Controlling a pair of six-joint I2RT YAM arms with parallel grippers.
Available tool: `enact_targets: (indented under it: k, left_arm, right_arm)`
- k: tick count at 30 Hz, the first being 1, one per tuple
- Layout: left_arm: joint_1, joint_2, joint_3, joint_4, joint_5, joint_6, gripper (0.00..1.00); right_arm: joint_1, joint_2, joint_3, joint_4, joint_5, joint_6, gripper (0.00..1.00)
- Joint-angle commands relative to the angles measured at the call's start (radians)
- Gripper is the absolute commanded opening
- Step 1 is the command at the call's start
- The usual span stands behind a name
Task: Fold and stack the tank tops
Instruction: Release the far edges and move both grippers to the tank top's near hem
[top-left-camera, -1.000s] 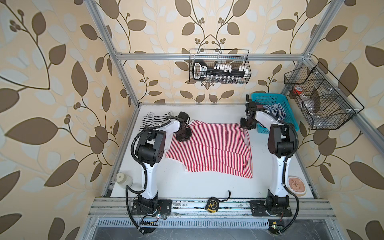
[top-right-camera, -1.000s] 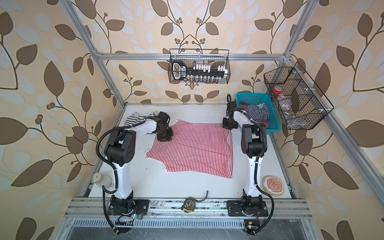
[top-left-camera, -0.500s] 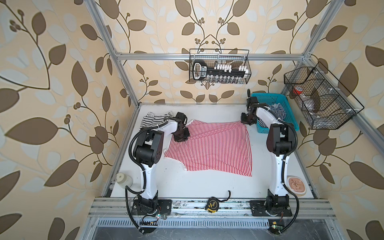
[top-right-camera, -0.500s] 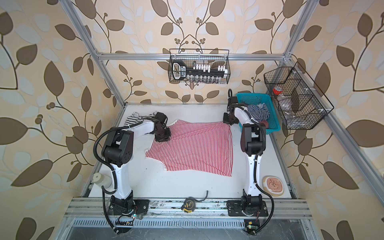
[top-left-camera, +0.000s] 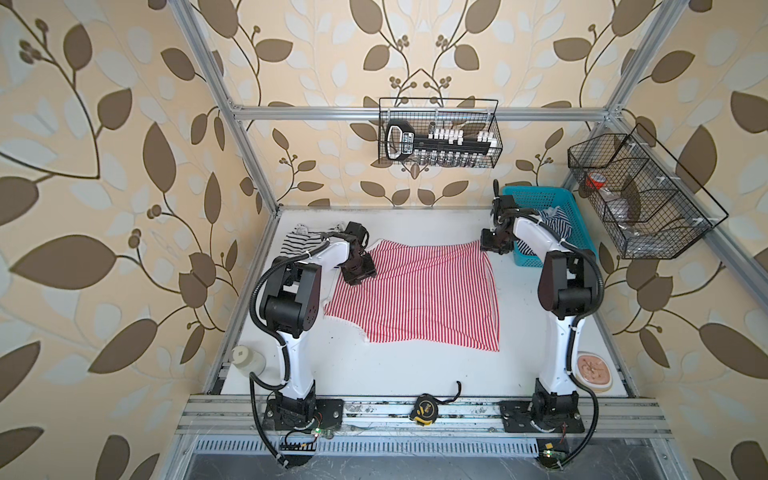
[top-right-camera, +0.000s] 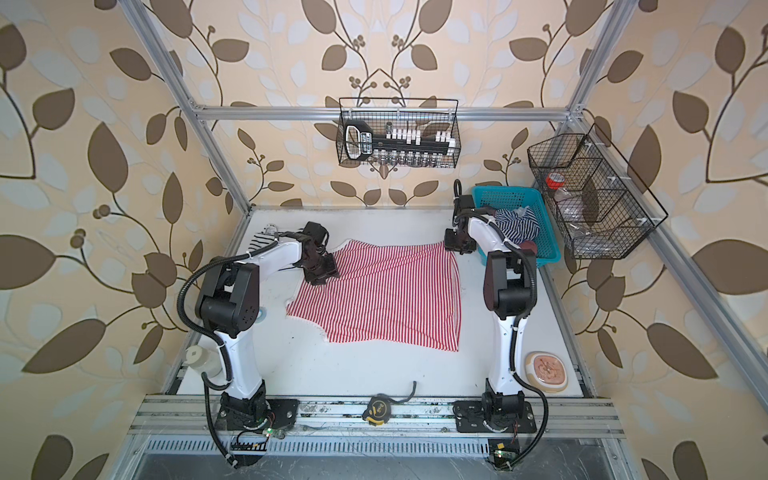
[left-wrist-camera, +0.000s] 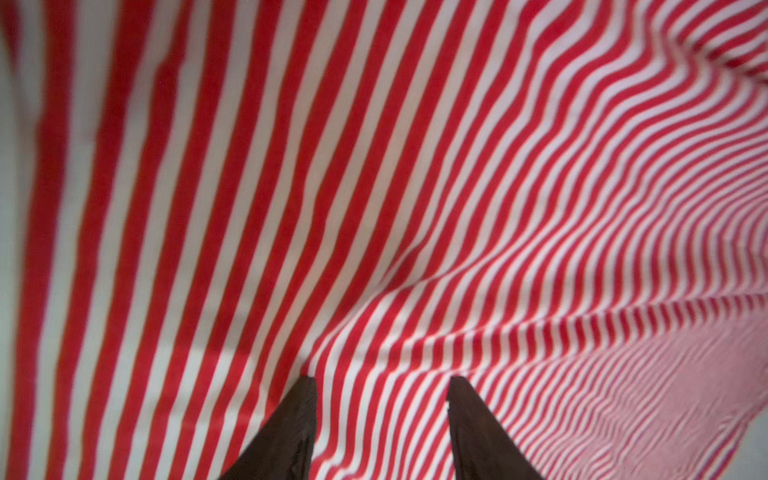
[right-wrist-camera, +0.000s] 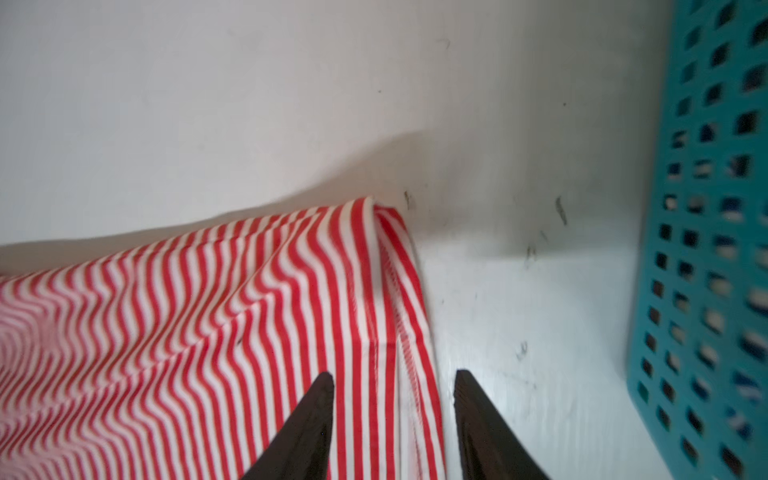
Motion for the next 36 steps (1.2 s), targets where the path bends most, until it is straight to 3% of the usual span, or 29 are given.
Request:
enact_targets:
  k: [1, 8, 12, 18, 23, 28, 36]
  left_arm:
    - [0.007, -0.19, 0.049, -0.078, -0.023, 0.031, 0.59]
    - [0.004, -0.455, -0.138, -0.183, 0.0, 0.077, 0.6]
    - [-0.056, -0.607, -0.319, -0.174, 0.034, 0.045, 0.58]
    - [-0.13, -0.714, -0.523, -0.172, 0.041, 0.016, 0.58]
    - [-0.203, -0.728, -0.62, -0.123, 0.057, -0.023, 0.58]
    - [-0.214, -0.697, -0.676, -0.073, 0.051, -0.047, 0.58]
    - [-0.221, -0.625, -0.694, -0.034, 0.037, -0.067, 0.56]
  right_arm:
    - [0.027, -0.176, -0.118, 0.048, -0.013, -0.001, 0.48]
    - [0.128, -0.545, -0.586, 0.081, 0.042, 0.101, 0.45]
    - [0.215, -0.753, -0.834, 0.075, 0.087, 0.224, 0.41]
    - [0.394, -0.979, -0.994, -0.001, 0.196, 0.459, 0.41]
    - [0.449, -1.022, -1.079, -0.078, 0.226, 0.575, 0.41]
    - [0.451, -1.058, -1.149, -0.089, 0.237, 0.651, 0.4]
    - [0.393, -1.022, -1.236, 0.044, 0.138, 0.639, 0.38]
